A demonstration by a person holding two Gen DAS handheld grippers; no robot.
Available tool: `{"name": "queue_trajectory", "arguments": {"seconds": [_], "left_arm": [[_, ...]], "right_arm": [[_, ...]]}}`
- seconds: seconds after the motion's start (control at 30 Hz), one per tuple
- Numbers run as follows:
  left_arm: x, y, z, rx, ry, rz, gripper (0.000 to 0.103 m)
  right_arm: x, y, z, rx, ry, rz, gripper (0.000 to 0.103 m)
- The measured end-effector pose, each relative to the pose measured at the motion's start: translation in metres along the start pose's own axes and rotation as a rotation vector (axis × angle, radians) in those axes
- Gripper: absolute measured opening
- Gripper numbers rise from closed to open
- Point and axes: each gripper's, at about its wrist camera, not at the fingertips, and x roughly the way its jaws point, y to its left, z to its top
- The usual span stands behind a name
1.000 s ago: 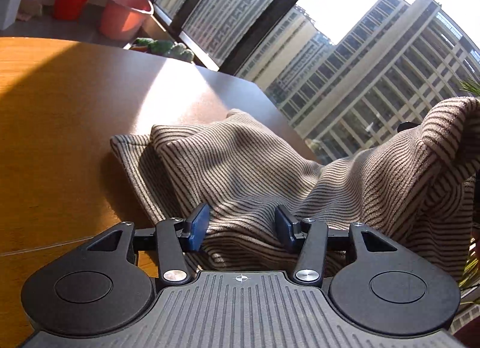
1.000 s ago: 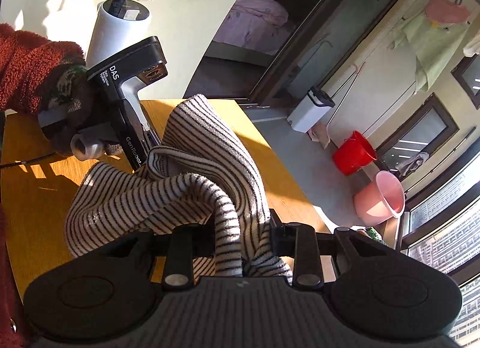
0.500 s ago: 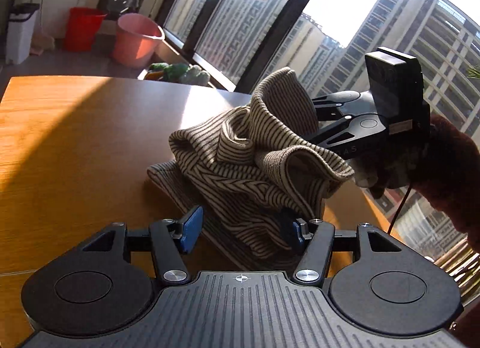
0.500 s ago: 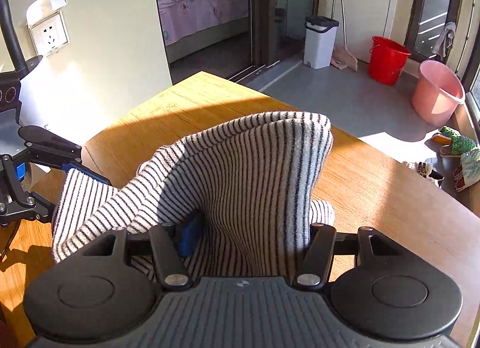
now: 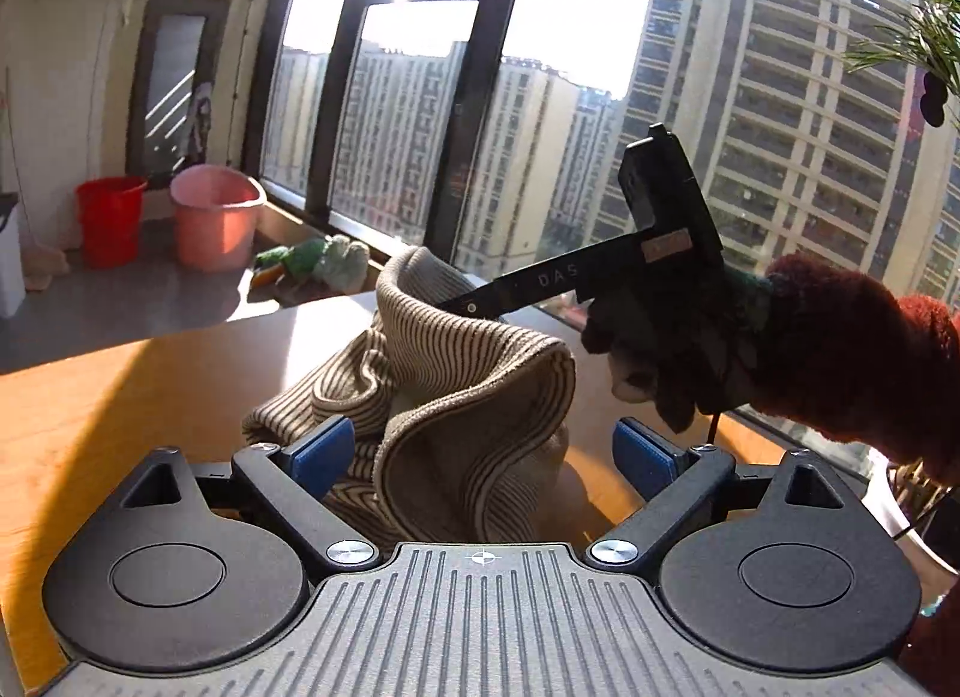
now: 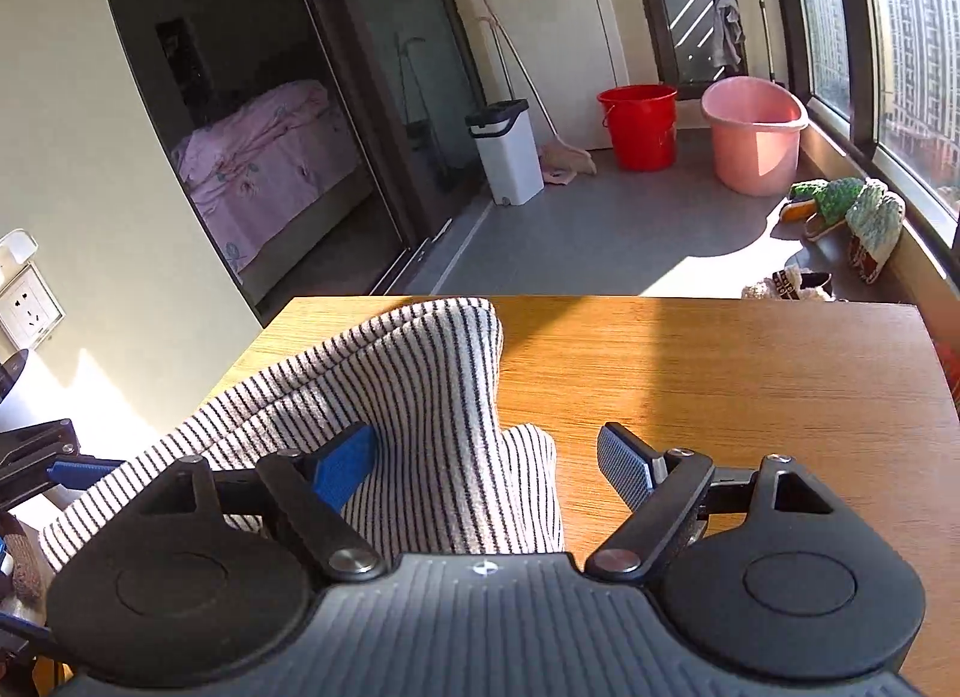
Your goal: Fold clothes
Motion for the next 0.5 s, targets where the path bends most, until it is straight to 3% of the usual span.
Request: {"name": "queue_trajectory", "arguments": {"seconds": [0.1, 0.2, 0.3, 0.4, 0.5], "left_arm": [[0.02, 0.006, -0.001, 0.048, 0.034, 0.215, 0.098], [0.022, 0.036, -0.004, -0.072, 0.069, 0.366, 0.098], [0.01, 0.064, -0.008, -0.204, 0.082, 0.489, 0.097], [-0.013, 0.071, 0.0, -0.285, 0.004, 0.439, 0.097], [-0.03, 0.054, 0.018, -0.239, -0.123, 0.254, 0.097]], "right_arm": [[0.004, -0.001, -0.004, -0.023, -0.004, -0.071, 0.086], [0.008, -0.002, -0.008, -0.046, -0.007, -0.142, 0.097], [0.014, 0.0, -0.014, -0.062, -0.001, -0.166, 0.098], [0.015, 0.003, -0.018, -0.063, -0.001, -0.184, 0.101], [0.016, 0.005, -0.022, -0.059, -0.004, -0.206, 0.103]]}}
